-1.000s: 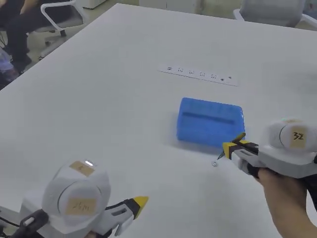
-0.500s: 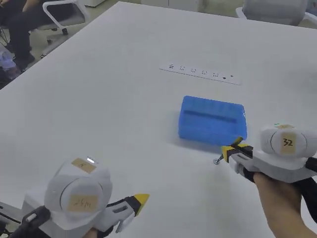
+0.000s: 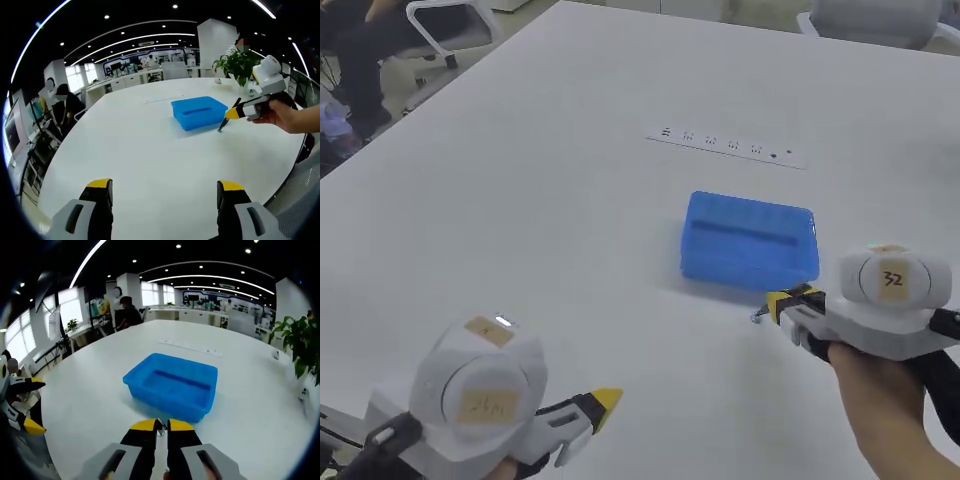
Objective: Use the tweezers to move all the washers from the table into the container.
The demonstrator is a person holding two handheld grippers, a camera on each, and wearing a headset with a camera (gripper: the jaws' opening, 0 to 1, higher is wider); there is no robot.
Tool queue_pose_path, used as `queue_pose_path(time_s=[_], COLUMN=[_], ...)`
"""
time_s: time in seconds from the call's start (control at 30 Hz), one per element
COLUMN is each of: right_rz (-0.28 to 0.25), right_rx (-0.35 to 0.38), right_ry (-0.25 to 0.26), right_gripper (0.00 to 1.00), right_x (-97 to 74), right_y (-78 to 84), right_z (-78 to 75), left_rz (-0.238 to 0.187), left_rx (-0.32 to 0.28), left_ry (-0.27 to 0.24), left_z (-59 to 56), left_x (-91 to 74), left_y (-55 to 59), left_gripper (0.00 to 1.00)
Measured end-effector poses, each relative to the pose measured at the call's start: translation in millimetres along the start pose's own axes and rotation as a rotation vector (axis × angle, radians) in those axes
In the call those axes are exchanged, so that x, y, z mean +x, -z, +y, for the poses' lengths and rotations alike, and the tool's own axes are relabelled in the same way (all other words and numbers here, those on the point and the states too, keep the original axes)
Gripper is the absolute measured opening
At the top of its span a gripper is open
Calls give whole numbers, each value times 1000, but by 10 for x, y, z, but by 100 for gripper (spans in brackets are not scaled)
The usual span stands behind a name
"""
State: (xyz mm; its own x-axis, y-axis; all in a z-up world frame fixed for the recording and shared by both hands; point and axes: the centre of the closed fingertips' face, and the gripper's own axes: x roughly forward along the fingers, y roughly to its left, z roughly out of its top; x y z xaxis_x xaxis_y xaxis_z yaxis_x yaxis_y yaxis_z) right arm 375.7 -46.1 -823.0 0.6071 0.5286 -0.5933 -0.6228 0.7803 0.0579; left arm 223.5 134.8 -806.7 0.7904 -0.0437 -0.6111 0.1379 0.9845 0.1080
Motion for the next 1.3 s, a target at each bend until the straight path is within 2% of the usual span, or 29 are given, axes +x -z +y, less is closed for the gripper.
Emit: queue_pose_path(time_s=[0.2, 0.3, 0.4, 0.63, 0.8, 1.03, 1.3], right_rz=[25, 38, 76, 101, 157, 194, 207], right_rx=[-4, 3, 30, 38, 55, 79, 80], right_ry=[1, 5, -12, -3, -14, -17, -20], right_gripper=[3, 4, 4, 4, 3, 3, 3], right_x=[-32, -4, 21, 41, 63, 68, 47], right_y=[-44, -43, -17, -68, -76, -79, -67], right_z=[-23, -50, -22, -33, -33, -30, -15], left_rz=[-1, 2, -1, -2, -4, -2, 1], left_rx=[2, 6, 5, -1, -5, -4, -3], left_ry=[2, 4, 3, -3, -7, -6, -4], left_z=[-5, -8, -6, 7, 12, 5, 6], left_x=[-1, 5, 8, 15, 9, 2, -6], left_y=[-4, 3, -2, -4, -7, -4, 5], left_gripper=[88, 88, 88, 88, 88, 88, 88])
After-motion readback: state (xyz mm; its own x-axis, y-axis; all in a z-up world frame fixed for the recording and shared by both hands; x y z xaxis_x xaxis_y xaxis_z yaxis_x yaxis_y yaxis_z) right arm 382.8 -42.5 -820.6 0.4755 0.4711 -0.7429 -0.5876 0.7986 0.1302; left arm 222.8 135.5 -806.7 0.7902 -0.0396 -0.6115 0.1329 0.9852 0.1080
